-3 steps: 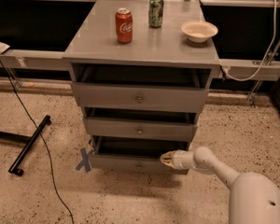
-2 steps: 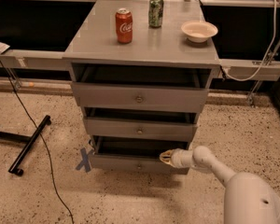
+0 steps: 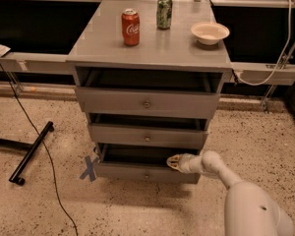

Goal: Open bottom drawer

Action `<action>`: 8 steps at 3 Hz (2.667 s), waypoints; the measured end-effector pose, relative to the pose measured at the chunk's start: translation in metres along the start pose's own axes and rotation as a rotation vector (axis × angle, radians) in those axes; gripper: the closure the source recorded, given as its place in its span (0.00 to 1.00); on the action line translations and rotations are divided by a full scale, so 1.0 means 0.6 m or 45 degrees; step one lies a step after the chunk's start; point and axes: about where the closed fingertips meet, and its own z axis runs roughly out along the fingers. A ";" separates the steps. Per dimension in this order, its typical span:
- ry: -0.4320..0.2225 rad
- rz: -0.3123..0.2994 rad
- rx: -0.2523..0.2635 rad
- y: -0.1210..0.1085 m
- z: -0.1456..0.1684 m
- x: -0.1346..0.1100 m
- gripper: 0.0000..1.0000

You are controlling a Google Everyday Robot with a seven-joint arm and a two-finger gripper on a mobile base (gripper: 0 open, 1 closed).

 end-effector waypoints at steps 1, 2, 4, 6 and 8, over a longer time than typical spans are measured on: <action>0.004 0.009 0.000 -0.009 0.020 0.012 1.00; 0.015 0.021 -0.003 -0.017 0.038 0.024 1.00; 0.045 0.050 -0.035 -0.013 0.060 0.045 1.00; 0.077 0.086 -0.076 0.012 0.059 0.068 1.00; 0.104 0.126 -0.097 0.035 0.034 0.085 1.00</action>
Offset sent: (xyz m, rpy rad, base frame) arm 0.0386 -0.0039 -0.0289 -0.0106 0.0219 -0.0283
